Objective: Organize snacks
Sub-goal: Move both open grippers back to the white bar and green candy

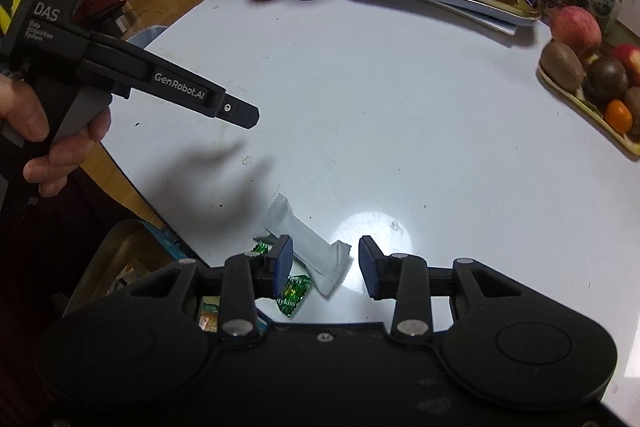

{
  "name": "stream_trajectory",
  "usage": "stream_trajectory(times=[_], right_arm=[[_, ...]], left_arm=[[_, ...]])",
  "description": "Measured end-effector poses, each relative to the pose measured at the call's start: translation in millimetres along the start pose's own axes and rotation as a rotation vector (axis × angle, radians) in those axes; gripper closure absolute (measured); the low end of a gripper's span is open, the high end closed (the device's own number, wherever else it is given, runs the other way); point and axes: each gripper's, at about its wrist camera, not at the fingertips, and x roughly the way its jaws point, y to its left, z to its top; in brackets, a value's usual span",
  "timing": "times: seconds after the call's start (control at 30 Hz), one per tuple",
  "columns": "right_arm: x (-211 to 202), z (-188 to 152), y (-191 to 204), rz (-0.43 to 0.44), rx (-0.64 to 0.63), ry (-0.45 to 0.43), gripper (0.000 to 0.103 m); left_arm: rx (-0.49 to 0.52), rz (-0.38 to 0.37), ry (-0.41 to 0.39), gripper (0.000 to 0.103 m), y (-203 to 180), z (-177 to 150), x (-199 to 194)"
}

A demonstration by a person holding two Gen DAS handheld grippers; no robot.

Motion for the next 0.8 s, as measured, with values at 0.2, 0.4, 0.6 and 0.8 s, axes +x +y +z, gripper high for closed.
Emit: stream_trajectory(times=[0.2, 0.4, 0.6, 0.8], right_arm=[[9, 1, 8, 0.07, -0.158, -0.01, 0.064], [17, 0, 7, 0.136, -0.213, 0.004, 0.064], [27, -1, 16, 0.129, -0.323, 0.023, 0.064], [57, -2, 30, 0.021, -0.441, 0.082, 0.064]], left_arm=[[-0.037, 0.015, -0.006, 0.062, 5, 3, -2], [-0.069, 0.025, 0.02, 0.062, 8, 4, 3], [-0.068, 0.01, 0.032, 0.062, 5, 3, 3], [-0.059, 0.003, 0.045, 0.062, 4, 4, 5]])
